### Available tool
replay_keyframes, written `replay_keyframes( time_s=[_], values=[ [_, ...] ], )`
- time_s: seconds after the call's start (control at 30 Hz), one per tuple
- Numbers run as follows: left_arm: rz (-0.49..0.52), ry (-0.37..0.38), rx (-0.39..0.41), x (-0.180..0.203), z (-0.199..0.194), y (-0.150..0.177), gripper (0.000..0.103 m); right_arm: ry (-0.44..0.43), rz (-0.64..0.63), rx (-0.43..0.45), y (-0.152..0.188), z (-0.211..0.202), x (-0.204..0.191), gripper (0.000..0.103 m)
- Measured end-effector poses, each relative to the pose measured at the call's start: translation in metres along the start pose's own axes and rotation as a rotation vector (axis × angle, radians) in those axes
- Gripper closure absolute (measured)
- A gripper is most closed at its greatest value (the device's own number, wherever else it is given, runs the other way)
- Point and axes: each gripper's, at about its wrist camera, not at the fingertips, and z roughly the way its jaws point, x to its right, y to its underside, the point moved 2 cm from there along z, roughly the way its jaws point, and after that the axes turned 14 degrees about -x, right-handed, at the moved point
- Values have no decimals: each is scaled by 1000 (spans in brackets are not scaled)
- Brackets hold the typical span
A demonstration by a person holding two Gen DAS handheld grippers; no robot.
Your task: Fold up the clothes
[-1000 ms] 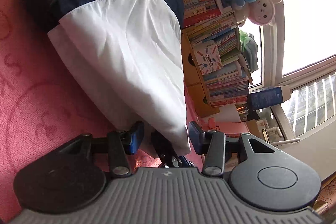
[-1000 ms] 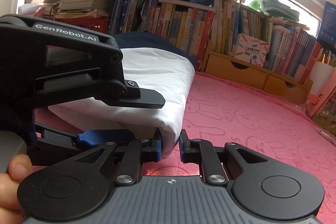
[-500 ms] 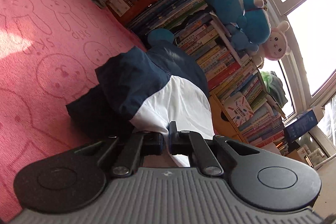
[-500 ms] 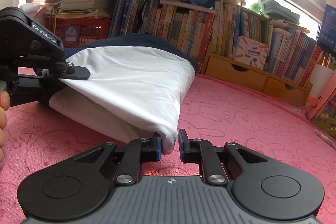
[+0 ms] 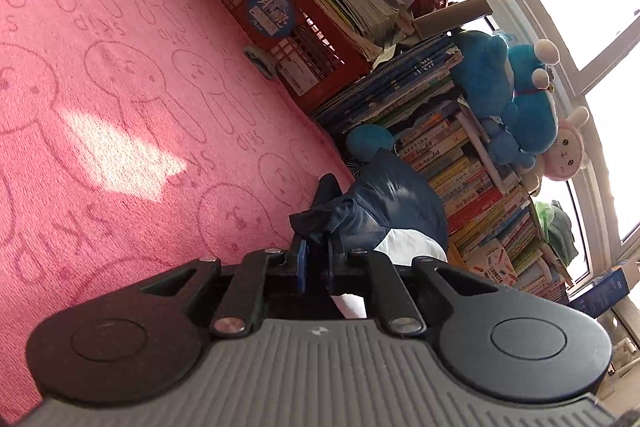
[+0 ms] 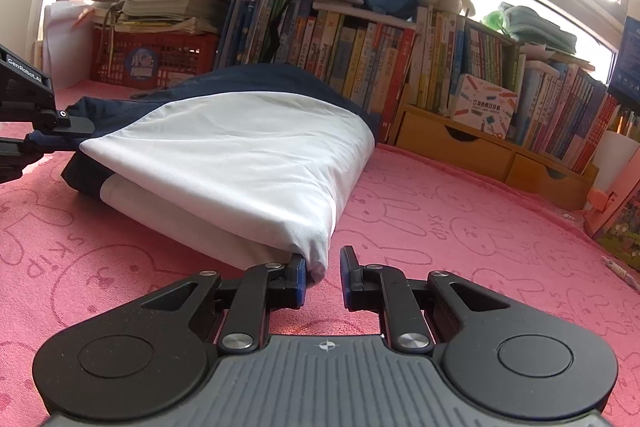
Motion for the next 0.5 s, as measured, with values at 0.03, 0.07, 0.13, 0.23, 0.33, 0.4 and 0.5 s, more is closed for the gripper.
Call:
replay_keyframes(
  time_s=[0.03, 0.07, 0.13, 0.23, 0.33, 0.4, 0.5],
  values=[
    [22, -14, -3, 2, 0, 2, 91, 3, -1, -4, -1, 1, -1, 79],
    [44, -28, -7, 4, 0, 4, 91, 5, -2, -8, -1, 1, -3, 79],
    [59, -38, -16, 6, 2, 8, 92, -9, 5, -35, -8, 6, -7, 70],
    [30, -23, -26, 2, 4, 9, 92, -30, 29, -75, -20, 13, -13, 63],
    [25, -14, -35, -1, 4, 10, 92, -65, 117, -80, -29, 20, -4, 61],
    [26, -9, -39, -3, 2, 10, 89, -84, 170, -82, -30, 22, 3, 68],
    [22, -7, -22, -7, -3, 5, 86, -97, 228, -76, -24, 18, 16, 69]
  ],
)
